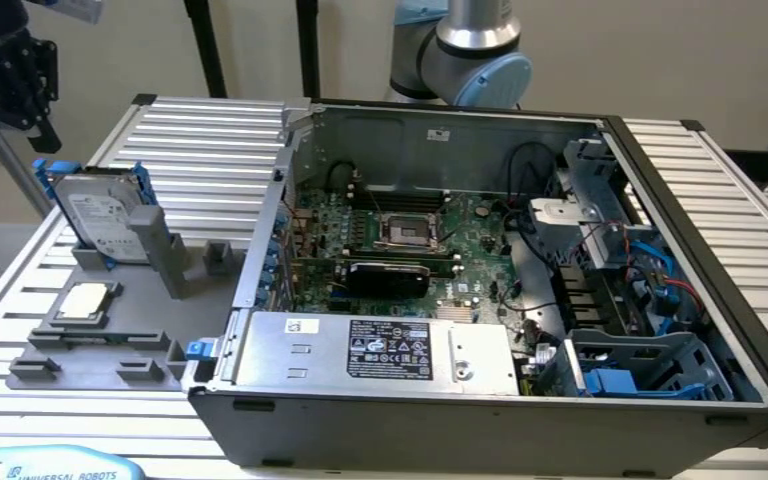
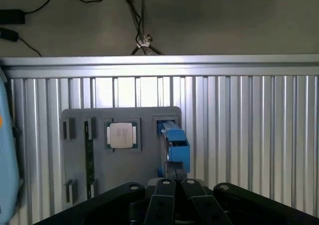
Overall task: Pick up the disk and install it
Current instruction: 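Pick up the disk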
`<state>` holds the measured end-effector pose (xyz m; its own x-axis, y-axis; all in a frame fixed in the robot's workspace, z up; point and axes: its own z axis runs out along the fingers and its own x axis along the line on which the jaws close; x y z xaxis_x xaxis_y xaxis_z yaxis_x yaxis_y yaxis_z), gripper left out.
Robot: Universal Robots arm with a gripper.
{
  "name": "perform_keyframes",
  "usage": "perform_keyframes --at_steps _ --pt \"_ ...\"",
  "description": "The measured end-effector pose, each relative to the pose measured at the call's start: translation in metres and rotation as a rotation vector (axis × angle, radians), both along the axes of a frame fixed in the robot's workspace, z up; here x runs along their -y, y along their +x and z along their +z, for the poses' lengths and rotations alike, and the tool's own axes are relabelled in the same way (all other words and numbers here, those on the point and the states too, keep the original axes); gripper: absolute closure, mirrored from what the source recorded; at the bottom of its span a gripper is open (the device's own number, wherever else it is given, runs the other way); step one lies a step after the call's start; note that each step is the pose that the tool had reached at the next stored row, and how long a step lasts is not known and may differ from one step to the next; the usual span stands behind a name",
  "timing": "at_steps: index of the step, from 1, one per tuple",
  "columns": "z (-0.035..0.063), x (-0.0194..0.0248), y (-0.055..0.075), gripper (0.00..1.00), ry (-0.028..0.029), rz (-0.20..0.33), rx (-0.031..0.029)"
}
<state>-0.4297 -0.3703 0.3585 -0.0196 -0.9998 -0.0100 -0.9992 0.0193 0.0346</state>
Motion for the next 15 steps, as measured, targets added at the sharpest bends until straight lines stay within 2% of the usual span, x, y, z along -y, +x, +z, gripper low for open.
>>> perform_keyframes --at_steps 4,6,7,8,9,11,12,13,15 --pt "-0.0016 -0.0003 0.0 0.88 -0.0001 0.011 0.002" --pt "-0.0021 -0.0006 0.0 0.76 0.0001 0.012 0.0024" --pt "-0.0024 -0.001 0.0 0.76 0.0001 0.012 0.0024" --pt "-0.0027 -0.0016 0.0 0.7 0.0001 0.012 0.0022" --pt "-0.0033 -0.0025 0.0 0.7 0.0 0.012 0.0022" --pt "-0.0052 -0.0061 0.0 0.58 0.0001 0.012 0.0024" --pt "-0.0066 -0.0093 0.0 0.58 0.0001 0.012 0.0027" --pt "-0.0082 -0.0127 0.0 0.52 0.0002 0.012 0.0032" --pt "-0.0119 -0.0175 -0.001 0.52 0.0001 0.012 0.0044"
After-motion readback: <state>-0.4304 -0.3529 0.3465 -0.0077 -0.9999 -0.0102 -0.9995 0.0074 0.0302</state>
